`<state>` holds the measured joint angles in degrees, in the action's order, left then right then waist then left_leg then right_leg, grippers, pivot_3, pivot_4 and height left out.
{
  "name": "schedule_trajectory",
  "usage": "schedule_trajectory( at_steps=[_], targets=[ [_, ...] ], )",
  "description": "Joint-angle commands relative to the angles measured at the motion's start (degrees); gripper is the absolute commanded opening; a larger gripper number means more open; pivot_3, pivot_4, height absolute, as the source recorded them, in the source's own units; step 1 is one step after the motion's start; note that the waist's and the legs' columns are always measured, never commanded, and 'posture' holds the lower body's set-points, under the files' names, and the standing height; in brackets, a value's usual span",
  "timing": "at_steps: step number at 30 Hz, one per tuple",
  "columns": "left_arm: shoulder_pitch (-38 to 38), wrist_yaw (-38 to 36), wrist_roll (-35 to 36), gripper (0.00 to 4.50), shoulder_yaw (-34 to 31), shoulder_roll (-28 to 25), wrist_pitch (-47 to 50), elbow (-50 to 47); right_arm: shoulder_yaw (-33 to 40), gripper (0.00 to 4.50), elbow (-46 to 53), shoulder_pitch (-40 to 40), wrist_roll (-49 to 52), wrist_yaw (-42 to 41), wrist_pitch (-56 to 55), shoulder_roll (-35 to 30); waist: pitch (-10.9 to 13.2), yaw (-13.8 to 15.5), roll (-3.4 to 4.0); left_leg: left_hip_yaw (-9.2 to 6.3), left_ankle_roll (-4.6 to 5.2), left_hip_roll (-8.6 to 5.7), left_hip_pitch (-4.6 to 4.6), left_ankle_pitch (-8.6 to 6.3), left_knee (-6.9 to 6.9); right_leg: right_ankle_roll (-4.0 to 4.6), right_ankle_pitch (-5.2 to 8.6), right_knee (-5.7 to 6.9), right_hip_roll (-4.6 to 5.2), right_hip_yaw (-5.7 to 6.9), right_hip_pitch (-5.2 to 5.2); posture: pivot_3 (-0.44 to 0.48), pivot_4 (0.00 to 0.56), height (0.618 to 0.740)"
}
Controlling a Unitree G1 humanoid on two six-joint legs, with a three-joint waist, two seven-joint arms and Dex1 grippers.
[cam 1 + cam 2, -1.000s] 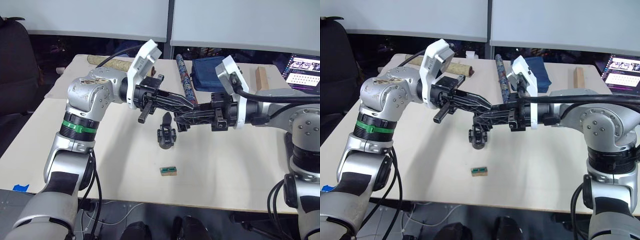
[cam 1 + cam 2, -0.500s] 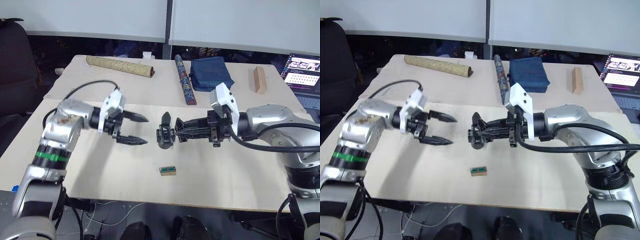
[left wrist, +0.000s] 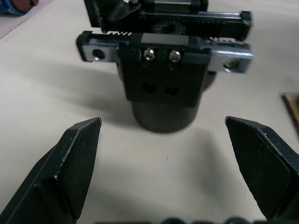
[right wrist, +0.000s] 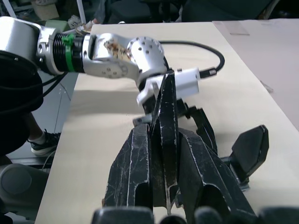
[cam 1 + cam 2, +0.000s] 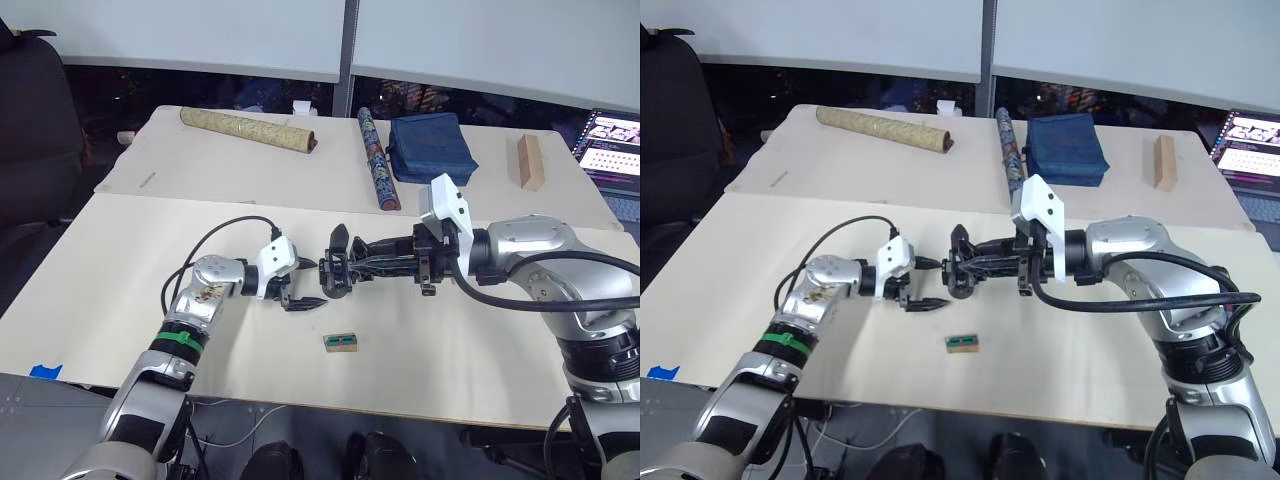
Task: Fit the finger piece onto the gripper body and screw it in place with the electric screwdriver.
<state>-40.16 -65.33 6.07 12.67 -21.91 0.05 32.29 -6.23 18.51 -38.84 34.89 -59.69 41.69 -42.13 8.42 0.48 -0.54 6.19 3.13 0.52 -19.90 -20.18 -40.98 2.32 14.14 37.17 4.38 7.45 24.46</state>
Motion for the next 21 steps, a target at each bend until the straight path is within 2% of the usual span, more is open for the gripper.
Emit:
schedule_trajectory(
  at_steps=[1,7,8,12,16,21],
  targets=[
    [-1.8,2.6,-1.0,4.50,-0.6,1.7,-2.3,2.1,2.2,0.38,1.6,0.0,0.8,0.8,-0.1,0.2,0.0,0.0,0.00,0.00,0.00,0.00,0.00,0.00,-0.03,0.01,0.00,0.00,0.00,0.00,-0.01,0.000,0.150,0.740],
    [-3.5,3.5,-1.3,4.50,-0.8,5.2,-5.1,6.9,1.6,0.38,3.3,2.2,0.5,1.7,-0.6,0.4,0.0,0.1,0.00,0.00,0.00,-0.01,-0.01,0.00,-0.08,0.00,-0.01,0.00,0.03,-0.04,-0.03,0.000,0.150,0.740],
    [-4.1,3.4,-1.5,3.96,-0.8,5.6,-6.0,8.4,1.2,0.38,3.3,2.4,0.0,1.5,-1.2,0.5,0.0,0.1,-0.01,0.00,0.01,-0.01,-0.01,0.00,-0.08,0.00,0.00,0.00,0.02,-0.02,-0.04,0.000,0.150,0.740],
    [-7.0,0.6,-3.3,2.31,0.5,6.8,-11.4,15.7,-0.9,0.38,1.9,2.6,-2.3,-0.3,-4.8,1.7,0.0,0.1,-0.01,0.00,0.01,-0.01,-0.01,0.00,-0.07,0.00,-0.01,-0.01,0.01,0.01,-0.05,0.000,0.150,0.740],
    [-10.1,-6.5,-2.7,2.30,0.4,8.4,-16.4,21.9,-2.1,0.38,-1.3,2.6,-3.2,-2.5,-9.0,4.7,0.0,0.1,-0.01,0.04,0.01,-0.03,0.02,0.00,-0.08,0.00,0.00,0.00,-0.01,0.10,-0.05,0.000,0.150,0.740],
    [-14.2,-9.9,-4.8,2.30,0.3,9.6,-21.9,29.3,-4.8,0.38,-8.7,2.5,-7.4,-5.4,-16.7,8.8,0.0,0.0,-0.01,0.01,0.01,-0.15,-0.04,0.01,-0.07,-0.01,0.00,-0.06,0.02,0.48,-0.07,0.000,0.150,0.740]
  ],
)
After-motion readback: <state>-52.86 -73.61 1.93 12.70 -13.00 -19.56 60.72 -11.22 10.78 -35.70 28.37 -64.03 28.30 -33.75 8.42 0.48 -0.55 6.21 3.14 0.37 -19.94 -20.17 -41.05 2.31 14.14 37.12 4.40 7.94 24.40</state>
